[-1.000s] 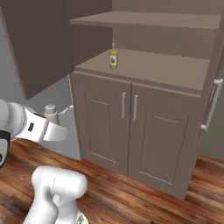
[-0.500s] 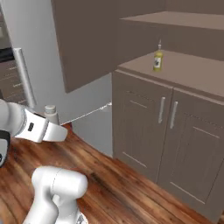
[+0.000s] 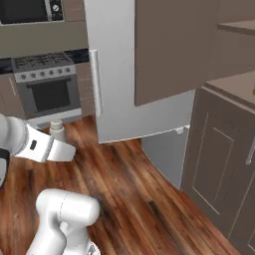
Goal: Retrieve the bottle and the shaker from the cabinet and place them next to the mixing bowl on the counter. Then add garlic from the fridge to the mixing bowl.
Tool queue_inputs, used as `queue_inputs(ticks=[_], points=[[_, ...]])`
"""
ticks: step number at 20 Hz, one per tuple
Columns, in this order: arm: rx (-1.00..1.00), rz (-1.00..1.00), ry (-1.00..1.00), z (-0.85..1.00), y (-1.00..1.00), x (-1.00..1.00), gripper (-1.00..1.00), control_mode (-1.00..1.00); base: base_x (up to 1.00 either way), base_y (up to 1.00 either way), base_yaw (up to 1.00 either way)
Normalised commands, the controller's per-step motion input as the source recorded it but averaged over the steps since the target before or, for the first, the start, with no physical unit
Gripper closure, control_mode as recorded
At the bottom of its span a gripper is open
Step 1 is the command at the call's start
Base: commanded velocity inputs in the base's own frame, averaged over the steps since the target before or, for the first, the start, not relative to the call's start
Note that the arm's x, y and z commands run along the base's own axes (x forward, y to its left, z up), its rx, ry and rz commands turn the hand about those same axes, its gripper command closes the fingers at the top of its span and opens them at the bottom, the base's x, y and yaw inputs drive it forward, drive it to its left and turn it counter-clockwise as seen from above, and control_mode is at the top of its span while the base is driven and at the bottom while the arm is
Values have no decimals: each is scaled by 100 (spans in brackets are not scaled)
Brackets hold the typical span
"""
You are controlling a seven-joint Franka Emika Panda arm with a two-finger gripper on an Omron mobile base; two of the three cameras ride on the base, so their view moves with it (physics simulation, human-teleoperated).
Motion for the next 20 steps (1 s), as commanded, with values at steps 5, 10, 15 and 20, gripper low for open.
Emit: queue_inputs(ticks=[5,10,15,20], points=[[0,0,0,0,0,0,100,100,-18,24,64],[0,0,0,0,0,0,100,100,-20,20,61],[0,0,0,0,0,0,100,100,-5,8,62],[0,0,0,0,0,0,100,100,0,3,65]])
